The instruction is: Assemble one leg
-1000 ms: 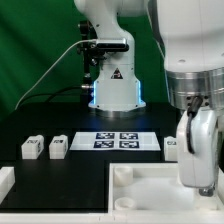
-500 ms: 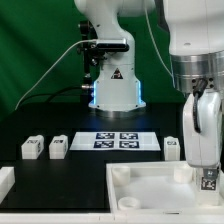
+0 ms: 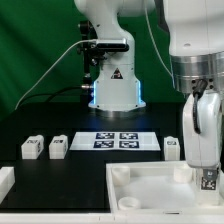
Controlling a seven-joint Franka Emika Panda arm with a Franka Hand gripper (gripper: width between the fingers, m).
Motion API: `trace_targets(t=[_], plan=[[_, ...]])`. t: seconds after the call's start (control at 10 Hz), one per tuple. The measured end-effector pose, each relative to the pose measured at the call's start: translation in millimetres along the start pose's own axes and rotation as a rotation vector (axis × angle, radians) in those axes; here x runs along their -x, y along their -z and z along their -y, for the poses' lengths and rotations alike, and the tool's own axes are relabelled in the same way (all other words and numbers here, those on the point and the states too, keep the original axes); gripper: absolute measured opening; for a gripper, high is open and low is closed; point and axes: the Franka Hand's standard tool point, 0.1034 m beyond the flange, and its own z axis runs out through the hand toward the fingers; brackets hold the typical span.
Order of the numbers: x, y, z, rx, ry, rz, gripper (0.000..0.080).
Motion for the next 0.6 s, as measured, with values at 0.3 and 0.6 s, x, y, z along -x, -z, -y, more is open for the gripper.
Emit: trace_targets(t=[0.3, 0.6], plan=[[-0.2, -0.6, -0.1, 0.001, 0.0, -0.001, 0.0649], [-0.7, -1.5, -0.3, 0.002, 0.0, -0.002, 0.0649]])
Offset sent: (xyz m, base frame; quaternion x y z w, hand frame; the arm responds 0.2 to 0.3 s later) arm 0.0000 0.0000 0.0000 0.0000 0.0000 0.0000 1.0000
